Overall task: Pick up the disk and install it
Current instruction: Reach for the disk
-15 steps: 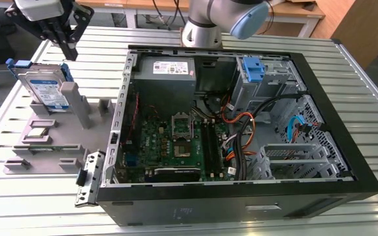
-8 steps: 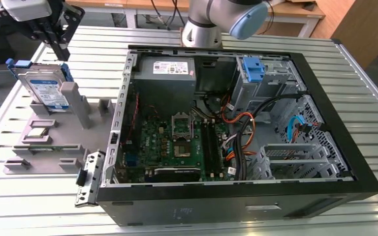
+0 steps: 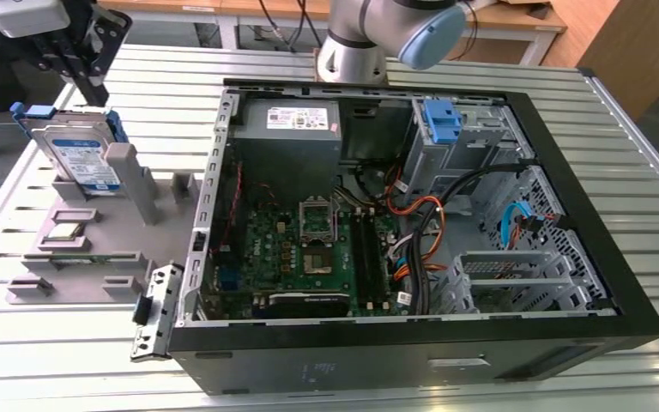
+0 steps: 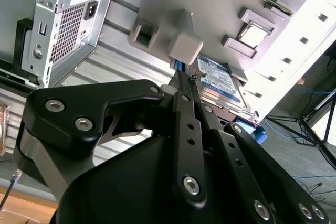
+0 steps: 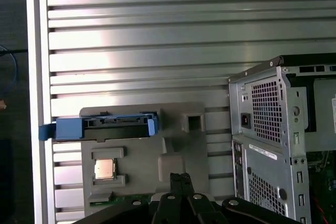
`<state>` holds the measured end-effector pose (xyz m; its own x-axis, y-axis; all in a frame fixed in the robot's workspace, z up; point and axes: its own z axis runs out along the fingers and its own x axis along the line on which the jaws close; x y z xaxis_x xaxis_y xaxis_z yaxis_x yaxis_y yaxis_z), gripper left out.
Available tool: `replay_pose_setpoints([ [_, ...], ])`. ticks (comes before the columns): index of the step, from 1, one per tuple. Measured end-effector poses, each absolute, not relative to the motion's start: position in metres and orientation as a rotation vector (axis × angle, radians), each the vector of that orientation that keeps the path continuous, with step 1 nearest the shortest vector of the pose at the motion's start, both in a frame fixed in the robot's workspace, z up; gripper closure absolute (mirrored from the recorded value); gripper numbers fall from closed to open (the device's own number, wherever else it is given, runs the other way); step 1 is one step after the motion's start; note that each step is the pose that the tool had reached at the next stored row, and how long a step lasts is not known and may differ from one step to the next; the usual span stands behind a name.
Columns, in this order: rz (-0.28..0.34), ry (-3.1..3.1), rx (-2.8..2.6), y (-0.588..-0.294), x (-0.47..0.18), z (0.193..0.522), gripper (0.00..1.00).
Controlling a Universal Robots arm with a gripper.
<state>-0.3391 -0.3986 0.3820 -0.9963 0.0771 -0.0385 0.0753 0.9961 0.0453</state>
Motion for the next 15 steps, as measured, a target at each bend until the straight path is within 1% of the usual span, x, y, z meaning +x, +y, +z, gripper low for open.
replay_pose_setpoints([
  [15, 0.068, 3.098, 0.128, -0.395, -0.363, 0.380, 0.90],
])
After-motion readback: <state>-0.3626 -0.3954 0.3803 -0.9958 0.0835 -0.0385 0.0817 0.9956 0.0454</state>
